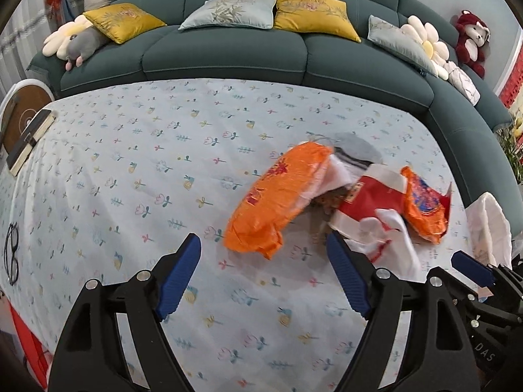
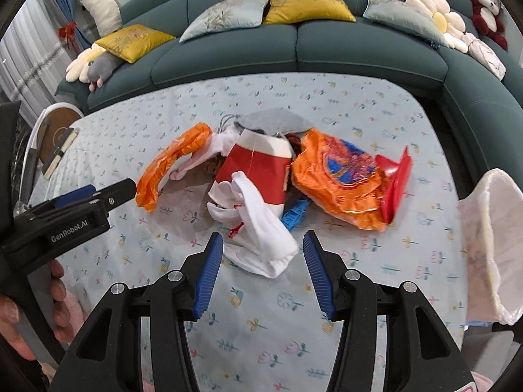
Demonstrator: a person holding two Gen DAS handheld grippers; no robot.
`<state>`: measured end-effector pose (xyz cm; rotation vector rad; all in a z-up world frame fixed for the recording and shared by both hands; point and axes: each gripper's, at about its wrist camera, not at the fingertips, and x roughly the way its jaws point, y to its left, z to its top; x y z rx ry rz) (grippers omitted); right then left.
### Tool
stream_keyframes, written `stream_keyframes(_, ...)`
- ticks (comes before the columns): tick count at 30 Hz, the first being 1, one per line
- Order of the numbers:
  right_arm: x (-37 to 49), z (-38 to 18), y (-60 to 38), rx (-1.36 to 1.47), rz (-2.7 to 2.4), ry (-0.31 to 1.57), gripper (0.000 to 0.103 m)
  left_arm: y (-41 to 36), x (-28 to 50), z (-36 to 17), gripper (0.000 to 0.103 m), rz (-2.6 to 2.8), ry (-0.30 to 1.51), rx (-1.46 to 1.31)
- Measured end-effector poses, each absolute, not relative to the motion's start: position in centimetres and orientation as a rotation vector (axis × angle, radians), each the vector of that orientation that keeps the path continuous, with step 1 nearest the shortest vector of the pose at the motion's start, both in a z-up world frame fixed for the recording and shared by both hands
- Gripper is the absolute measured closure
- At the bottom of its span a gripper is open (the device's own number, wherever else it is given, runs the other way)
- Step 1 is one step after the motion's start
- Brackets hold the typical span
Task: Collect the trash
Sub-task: 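Move both open tools back to the trash pile on the table, then grasp the orange plastic bag with the left tool while the right tool grasps the white glove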
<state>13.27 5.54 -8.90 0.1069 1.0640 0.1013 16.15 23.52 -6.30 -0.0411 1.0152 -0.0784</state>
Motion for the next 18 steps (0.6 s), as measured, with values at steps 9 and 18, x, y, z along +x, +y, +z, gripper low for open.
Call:
stream_keyframes(9,15.8,-11.5,6.7,0.088,0.076,1.105,0.053,23.5,18.9,-8.5,0.028,-0.110,1.043,-0.029)
stream_keyframes(18,16.7,-13.9,6.8,0.088,0.080,1.159,0.070,23.4,20.4,-9.6,0.081,-0.142,1.091,-0.071)
